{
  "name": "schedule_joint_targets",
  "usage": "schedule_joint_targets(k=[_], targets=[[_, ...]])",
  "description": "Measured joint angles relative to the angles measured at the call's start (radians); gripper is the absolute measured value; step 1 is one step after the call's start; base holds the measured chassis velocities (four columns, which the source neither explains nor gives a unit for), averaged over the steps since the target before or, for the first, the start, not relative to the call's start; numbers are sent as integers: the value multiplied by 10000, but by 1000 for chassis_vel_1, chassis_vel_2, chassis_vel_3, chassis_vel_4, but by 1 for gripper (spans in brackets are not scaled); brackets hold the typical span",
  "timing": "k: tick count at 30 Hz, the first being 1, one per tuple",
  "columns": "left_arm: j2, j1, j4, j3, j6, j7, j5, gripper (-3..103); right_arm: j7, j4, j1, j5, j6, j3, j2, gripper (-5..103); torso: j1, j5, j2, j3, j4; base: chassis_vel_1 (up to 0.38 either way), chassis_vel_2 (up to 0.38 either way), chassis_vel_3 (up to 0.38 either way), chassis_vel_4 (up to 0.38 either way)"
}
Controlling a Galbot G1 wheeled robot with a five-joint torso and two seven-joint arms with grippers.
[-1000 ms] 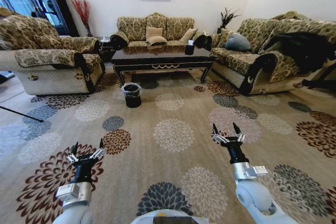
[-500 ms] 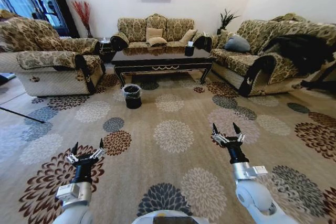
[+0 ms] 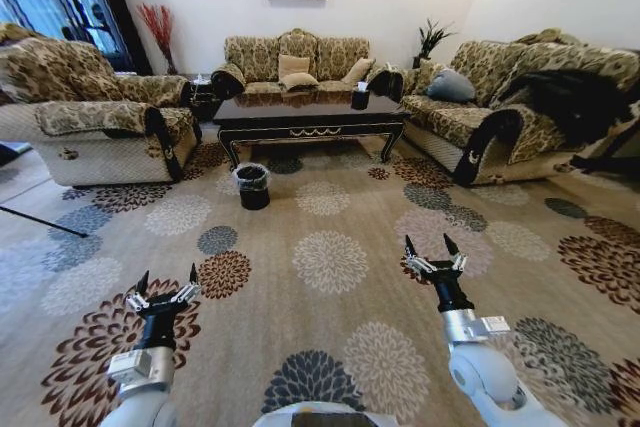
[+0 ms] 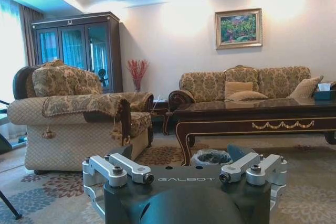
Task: Move to the front of the table and pick up the trash from the floor, then place it into the trash bin.
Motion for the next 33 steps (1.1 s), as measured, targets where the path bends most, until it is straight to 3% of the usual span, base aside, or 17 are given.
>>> schedule_joint_targets(k=[33], targets=[[0, 0, 0, 0, 0, 0, 0, 100, 0, 0, 0, 0, 0, 0, 0, 100, 497, 0, 1315, 820, 0, 0, 0, 0, 0]])
